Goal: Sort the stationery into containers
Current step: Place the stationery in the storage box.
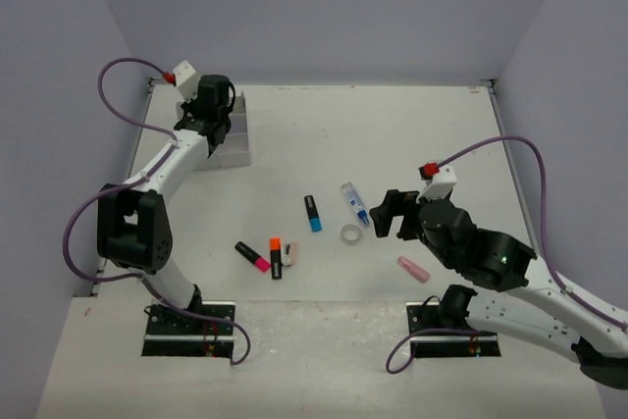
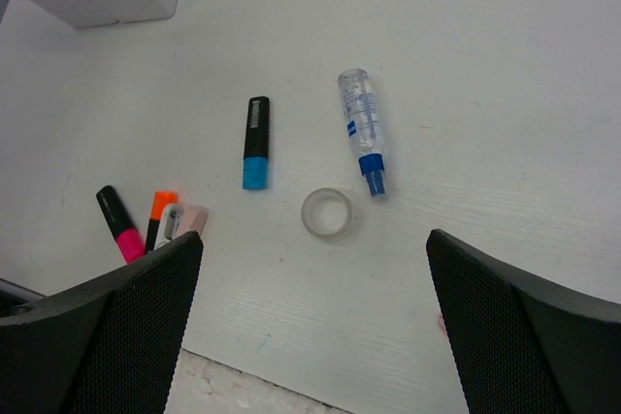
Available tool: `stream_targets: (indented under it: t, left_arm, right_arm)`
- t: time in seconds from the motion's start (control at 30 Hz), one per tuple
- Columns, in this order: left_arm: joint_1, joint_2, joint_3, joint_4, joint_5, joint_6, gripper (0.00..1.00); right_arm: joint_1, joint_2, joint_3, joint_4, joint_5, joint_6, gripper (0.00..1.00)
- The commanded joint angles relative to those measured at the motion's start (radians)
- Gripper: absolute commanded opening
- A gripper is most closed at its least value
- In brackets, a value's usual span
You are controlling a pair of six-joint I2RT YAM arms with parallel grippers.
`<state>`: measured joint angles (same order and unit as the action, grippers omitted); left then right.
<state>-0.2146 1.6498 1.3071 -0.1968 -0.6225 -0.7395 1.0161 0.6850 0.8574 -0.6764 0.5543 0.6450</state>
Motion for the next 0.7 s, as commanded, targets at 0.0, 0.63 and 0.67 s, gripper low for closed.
stream_targets:
  t: [0.0,0.63,0.67]
  left_arm:
    - [0.0,0.015,-0.004,0.149,-0.04,0.003,0.0]
    - [-0.005,-0.009,-0.144,0.243,0.101,-0.064,0.59]
    - [-0.007,-0.045,-0.152,0.235,0.114,-0.066,0.65]
  right_arm:
    - [0.001,-0.017,-0.008,-0.034,0.021,0.025,0.99]
    - [-0.119,0.167,0.063,-0.308,-0.164,0.066,0.96]
    - [-0.125,0.208,0.075,-0.357,-0.201,0.056,0.95]
